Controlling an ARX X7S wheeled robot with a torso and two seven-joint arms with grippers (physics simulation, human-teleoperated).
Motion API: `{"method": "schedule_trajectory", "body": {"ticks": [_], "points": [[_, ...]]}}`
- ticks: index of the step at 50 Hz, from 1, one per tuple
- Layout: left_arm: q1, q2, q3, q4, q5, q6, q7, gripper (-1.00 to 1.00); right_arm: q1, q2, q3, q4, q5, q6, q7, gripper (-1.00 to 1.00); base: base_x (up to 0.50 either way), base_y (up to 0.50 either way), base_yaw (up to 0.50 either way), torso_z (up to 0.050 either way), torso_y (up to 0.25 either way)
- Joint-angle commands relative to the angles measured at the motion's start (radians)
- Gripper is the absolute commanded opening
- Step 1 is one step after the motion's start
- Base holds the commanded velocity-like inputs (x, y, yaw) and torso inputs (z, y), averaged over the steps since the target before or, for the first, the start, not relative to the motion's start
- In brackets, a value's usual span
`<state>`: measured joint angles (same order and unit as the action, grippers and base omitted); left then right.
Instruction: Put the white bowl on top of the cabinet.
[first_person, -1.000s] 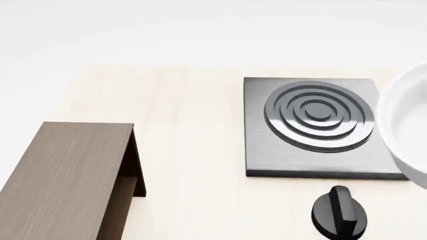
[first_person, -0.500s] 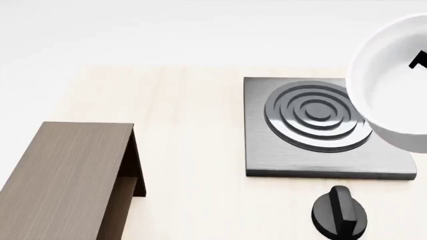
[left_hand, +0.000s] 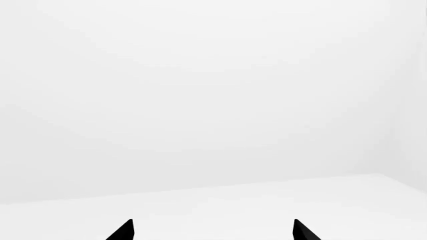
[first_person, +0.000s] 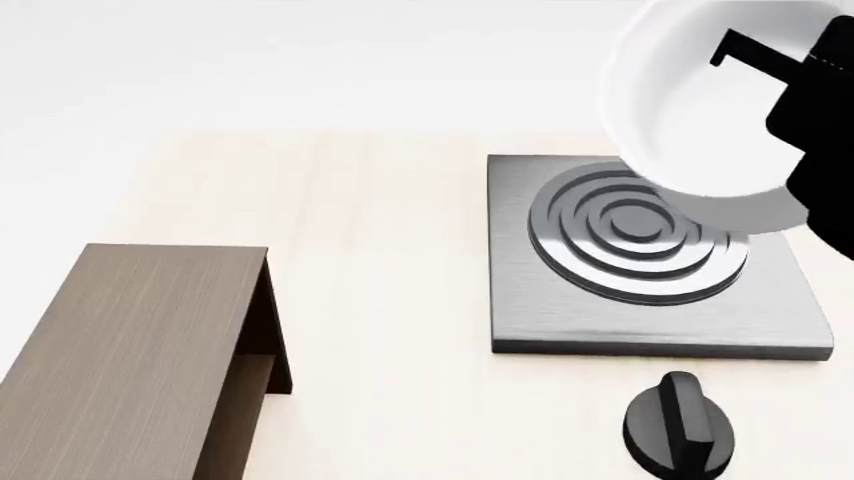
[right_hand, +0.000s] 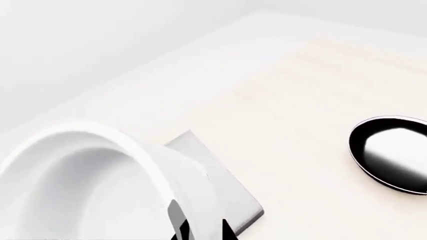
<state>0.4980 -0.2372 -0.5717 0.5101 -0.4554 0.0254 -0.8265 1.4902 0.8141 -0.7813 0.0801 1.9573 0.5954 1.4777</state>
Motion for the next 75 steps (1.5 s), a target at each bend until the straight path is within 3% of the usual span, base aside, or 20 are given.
{"method": "schedule_trajectory", "body": {"ticks": [1,75], "points": [[0.006,0.002,-0.004,0.003,-0.003,0.004,0.0,1.0,0.076,-0.092,-0.022,0.081,-0.037,0.025,-0.057,-1.0,0.0,0.0,0.0,0.0,0.0],[0.013,0.002,-0.014,-0.007,-0.016,0.017,0.003,1.0,0.177,-0.523,-0.161,0.372,-0.147,0.059,-0.401,-1.0,0.0,0.0,0.0,0.0,0.001]]}}
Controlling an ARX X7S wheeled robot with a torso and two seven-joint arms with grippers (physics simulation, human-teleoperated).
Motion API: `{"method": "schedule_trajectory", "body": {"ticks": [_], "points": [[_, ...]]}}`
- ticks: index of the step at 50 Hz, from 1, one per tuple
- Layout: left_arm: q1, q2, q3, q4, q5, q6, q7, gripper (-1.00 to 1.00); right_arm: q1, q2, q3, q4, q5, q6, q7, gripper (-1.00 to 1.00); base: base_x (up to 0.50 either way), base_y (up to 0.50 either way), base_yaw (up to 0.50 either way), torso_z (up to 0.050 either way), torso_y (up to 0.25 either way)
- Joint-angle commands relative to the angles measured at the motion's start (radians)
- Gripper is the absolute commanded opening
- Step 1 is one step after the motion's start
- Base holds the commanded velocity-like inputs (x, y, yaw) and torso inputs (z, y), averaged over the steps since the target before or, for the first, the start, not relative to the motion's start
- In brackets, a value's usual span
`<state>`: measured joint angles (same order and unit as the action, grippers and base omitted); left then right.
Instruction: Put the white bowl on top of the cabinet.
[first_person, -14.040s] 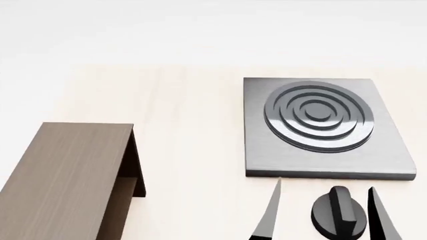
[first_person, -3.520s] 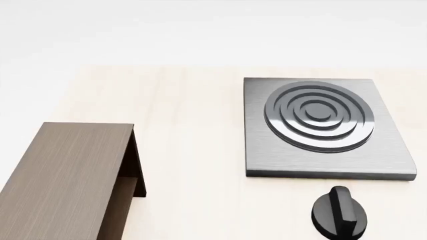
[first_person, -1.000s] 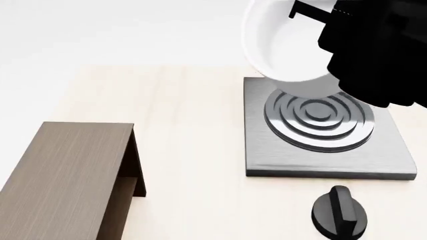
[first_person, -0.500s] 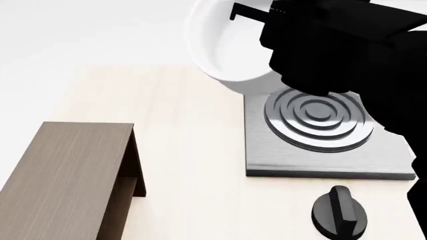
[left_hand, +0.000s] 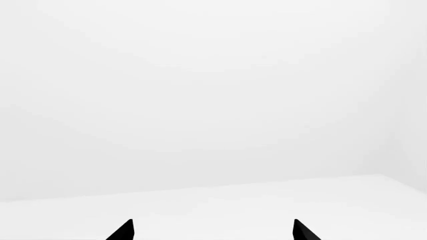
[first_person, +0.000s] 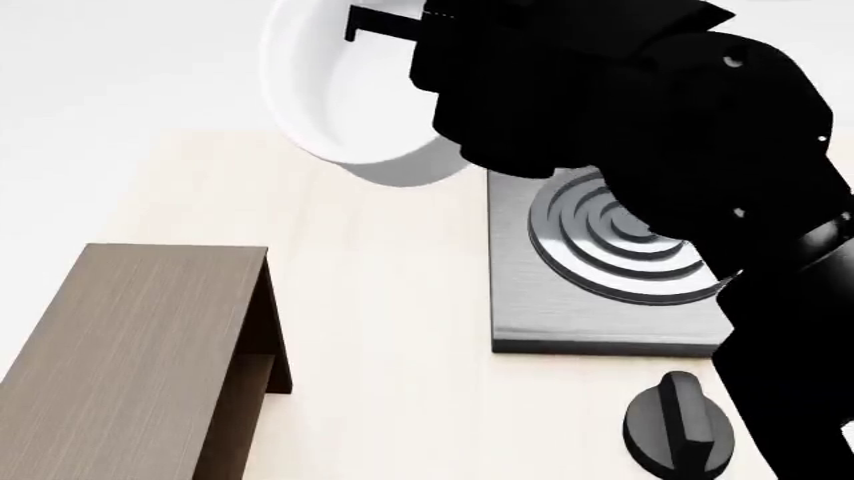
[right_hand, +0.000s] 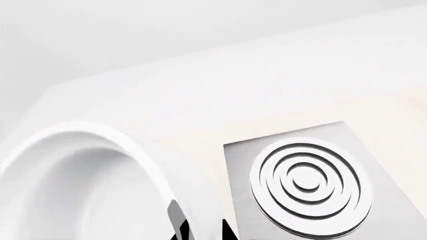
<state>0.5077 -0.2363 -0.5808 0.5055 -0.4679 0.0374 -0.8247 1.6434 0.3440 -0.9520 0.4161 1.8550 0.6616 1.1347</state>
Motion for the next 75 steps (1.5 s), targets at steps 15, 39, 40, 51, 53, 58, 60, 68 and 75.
{"method": "schedule_trajectory", "body": {"ticks": [15,39,40,51,53,58,60,68,75], "points": [[0.002,0.001,-0.004,-0.005,-0.005,0.005,0.001,1.0,0.026,-0.122,-0.002,0.057,-0.055,-0.015,-0.134,-1.0,0.0,0.0,0.0,0.001,0.001],[0.006,-0.001,-0.008,-0.001,-0.01,0.003,-0.001,1.0,-0.013,-0.217,0.008,0.057,-0.009,-0.031,-0.203,-1.0,0.0,0.0,0.0,0.0,0.001],[0.006,-0.001,-0.009,-0.001,-0.011,0.004,-0.001,1.0,-0.014,-0.219,0.008,0.058,-0.007,-0.031,-0.206,-1.0,0.0,0.0,0.0,0.0,0.0],[0.003,-0.002,-0.01,-0.007,-0.013,0.006,0.002,1.0,-0.032,-0.245,0.012,0.024,0.021,-0.032,-0.219,-1.0,0.0,0.0,0.0,0.0,0.001],[0.003,-0.002,-0.01,-0.008,-0.013,0.007,0.003,1.0,-0.038,-0.249,0.01,0.019,0.023,-0.033,-0.22,-1.0,0.0,0.0,0.0,0.0,0.0],[0.004,-0.001,-0.01,-0.01,-0.012,0.009,0.003,1.0,-0.055,-0.259,0.006,0.007,0.029,-0.037,-0.228,-1.0,0.0,0.0,0.0,0.002,0.002],[0.004,-0.001,-0.01,-0.01,-0.013,0.01,0.004,1.0,-0.058,-0.264,0.004,0.006,0.031,-0.037,-0.233,-1.0,0.0,0.0,0.0,0.0,0.0],[0.005,0.0,-0.009,-0.01,-0.012,0.011,0.003,1.0,-0.073,-0.268,0.002,-0.022,0.046,-0.038,-0.234,-1.0,0.0,0.0,0.0,0.0,0.001],[0.006,0.0,-0.008,-0.008,-0.011,0.009,0.002,1.0,-0.088,-0.268,-0.002,-0.036,0.057,-0.04,-0.237,-1.0,0.0,0.0,0.0,0.0,0.0]]}}
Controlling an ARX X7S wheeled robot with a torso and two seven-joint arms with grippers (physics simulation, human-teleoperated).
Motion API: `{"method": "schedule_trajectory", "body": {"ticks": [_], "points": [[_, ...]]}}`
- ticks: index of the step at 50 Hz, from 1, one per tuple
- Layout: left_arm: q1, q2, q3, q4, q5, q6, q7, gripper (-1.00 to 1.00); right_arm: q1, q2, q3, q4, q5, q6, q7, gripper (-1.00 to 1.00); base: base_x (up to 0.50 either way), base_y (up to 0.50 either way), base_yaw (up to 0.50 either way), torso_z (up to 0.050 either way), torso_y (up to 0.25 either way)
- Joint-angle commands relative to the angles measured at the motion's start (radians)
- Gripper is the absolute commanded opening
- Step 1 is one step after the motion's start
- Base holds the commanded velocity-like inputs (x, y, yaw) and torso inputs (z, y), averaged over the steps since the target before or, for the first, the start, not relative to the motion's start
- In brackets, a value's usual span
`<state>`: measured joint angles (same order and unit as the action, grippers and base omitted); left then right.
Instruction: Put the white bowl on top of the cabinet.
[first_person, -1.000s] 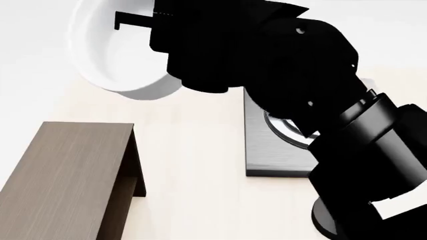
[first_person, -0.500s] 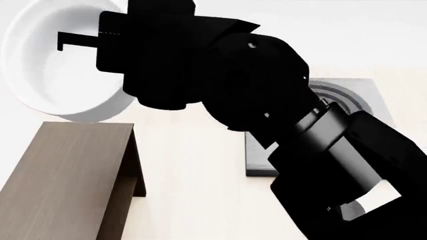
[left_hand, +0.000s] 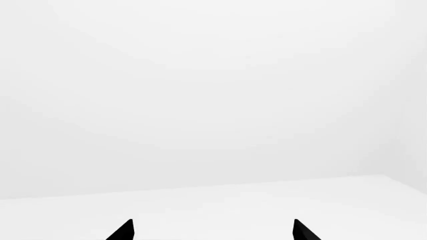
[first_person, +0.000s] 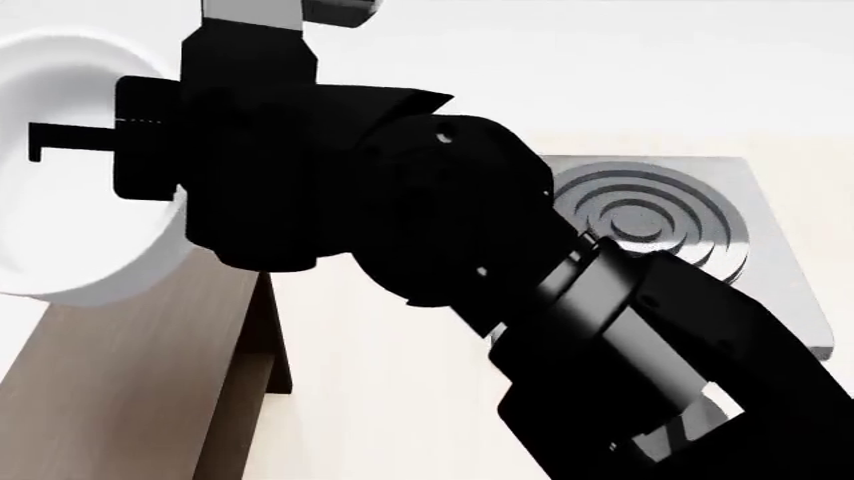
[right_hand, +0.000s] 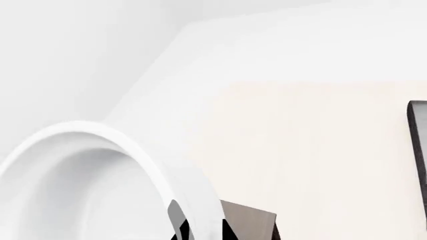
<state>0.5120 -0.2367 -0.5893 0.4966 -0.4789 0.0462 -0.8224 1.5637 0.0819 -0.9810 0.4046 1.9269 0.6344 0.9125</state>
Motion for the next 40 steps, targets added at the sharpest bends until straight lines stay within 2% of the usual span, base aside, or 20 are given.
{"method": "schedule_trajectory", "body": {"ticks": [1,40], "points": [[0.002,0.0,0.0,0.001,0.0,0.001,0.0,1.0,-0.013,-0.007,0.025,-0.028,-0.014,-0.014,-0.015,-1.0,0.0,0.0,0.0,0.0,0.0],[-0.002,-0.002,0.005,0.001,0.004,-0.004,-0.005,1.0,-0.069,-0.001,-0.006,-0.076,0.032,-0.032,-0.009,-1.0,0.0,0.0,0.0,0.001,0.001]]}}
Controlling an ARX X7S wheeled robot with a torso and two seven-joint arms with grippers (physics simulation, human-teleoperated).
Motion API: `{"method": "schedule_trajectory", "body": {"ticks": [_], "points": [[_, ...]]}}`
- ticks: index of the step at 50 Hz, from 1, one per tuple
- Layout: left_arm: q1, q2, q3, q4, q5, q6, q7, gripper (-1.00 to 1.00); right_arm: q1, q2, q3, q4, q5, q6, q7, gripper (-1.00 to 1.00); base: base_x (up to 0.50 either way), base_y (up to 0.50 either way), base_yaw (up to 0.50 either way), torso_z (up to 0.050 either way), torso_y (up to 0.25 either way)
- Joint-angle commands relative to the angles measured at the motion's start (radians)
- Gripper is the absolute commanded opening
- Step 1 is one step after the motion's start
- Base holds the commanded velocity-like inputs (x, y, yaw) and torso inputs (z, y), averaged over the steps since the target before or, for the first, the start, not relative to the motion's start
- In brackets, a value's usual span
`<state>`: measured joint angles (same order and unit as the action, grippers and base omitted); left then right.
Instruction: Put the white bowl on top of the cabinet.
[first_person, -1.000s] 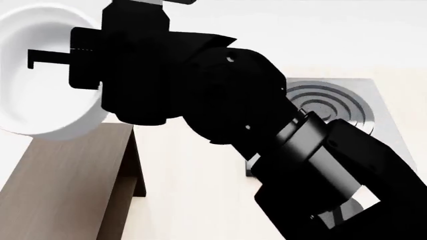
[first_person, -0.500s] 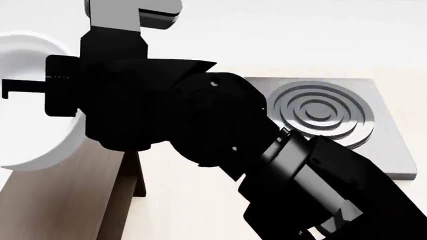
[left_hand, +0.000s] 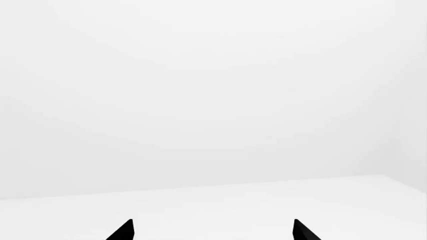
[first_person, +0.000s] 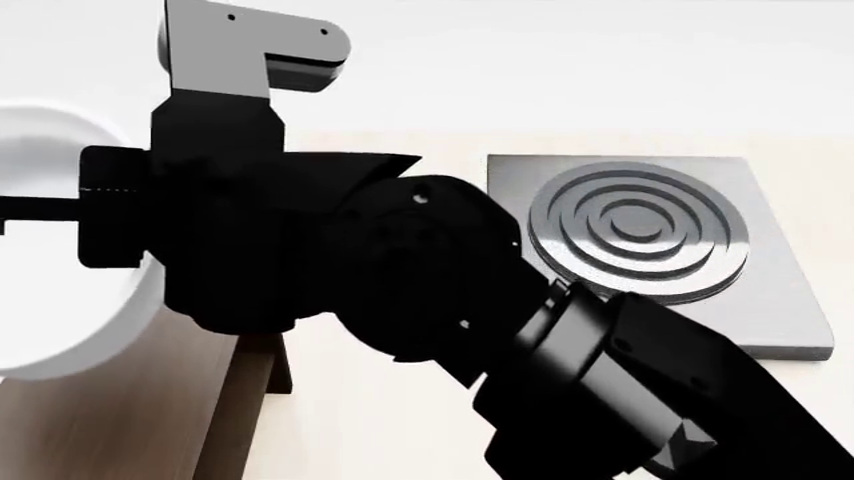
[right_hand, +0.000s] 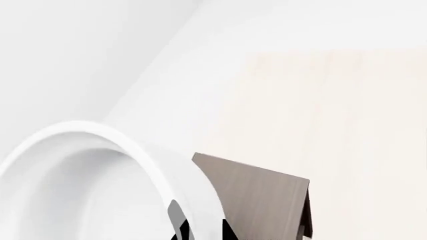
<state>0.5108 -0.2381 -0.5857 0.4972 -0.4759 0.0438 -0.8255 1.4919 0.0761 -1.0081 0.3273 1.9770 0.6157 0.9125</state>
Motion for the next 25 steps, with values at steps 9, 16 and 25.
{"method": "schedule_trajectory", "body": {"ticks": [9,16,25], "points": [[-0.004,-0.003,0.005,0.0,0.003,-0.005,-0.002,1.0,-0.009,0.027,0.02,-0.019,-0.006,-0.017,0.01,-1.0,0.0,0.0,0.0,0.0,0.001],[-0.003,-0.002,0.006,0.0,0.004,-0.004,-0.002,1.0,-0.015,0.037,0.018,-0.026,-0.001,-0.019,0.015,-1.0,0.0,0.0,0.0,0.0,0.001],[-0.002,-0.002,0.009,0.002,0.007,-0.005,-0.003,1.0,-0.031,0.054,0.018,-0.039,0.002,-0.027,0.019,-1.0,0.0,0.0,0.0,0.001,0.0]]}}
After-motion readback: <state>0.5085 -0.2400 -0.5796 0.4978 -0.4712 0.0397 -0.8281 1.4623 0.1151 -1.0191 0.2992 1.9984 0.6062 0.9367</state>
